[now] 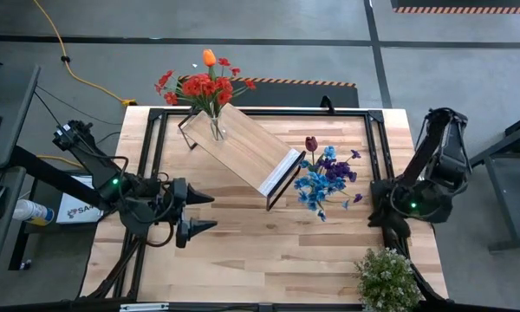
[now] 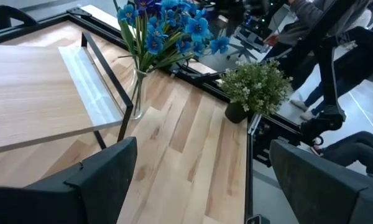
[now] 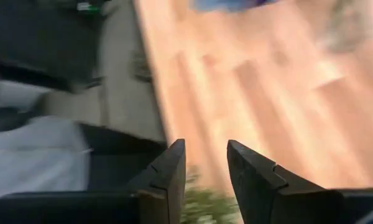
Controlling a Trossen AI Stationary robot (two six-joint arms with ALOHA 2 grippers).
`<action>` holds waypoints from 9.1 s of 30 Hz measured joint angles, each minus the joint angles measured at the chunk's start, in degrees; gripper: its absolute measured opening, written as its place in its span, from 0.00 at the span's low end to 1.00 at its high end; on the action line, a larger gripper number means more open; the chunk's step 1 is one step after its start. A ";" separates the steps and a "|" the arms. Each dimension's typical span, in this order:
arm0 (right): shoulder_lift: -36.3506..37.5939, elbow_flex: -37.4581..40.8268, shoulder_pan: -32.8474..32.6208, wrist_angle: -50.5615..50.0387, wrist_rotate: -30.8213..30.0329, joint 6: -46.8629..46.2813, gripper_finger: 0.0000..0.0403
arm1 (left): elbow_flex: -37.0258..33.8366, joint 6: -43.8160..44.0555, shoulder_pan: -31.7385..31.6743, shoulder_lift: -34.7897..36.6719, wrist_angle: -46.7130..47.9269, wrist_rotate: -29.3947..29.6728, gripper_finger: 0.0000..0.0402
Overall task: Pick and place flowers into a vace then onto a shelf
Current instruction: Put the transparent flower vase with flowers on the shelf
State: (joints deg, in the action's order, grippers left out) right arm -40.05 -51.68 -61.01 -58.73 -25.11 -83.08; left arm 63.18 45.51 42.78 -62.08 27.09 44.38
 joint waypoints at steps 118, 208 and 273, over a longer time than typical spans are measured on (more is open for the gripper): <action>20.17 39.79 20.89 25.91 -16.31 12.99 0.10 | -0.04 2.38 0.00 0.00 -0.62 -2.01 0.99; 13.32 51.10 23.03 65.54 -20.06 46.84 0.92 | -0.04 2.34 -0.02 0.00 -0.05 -1.46 0.99; -21.51 48.63 45.41 98.77 -2.82 51.38 0.93 | -0.04 2.32 -0.02 0.00 0.48 -2.58 0.99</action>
State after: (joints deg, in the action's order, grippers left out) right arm -61.56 -3.05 -15.59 40.04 -27.92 -31.70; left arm 63.13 47.83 42.76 -62.08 27.57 41.80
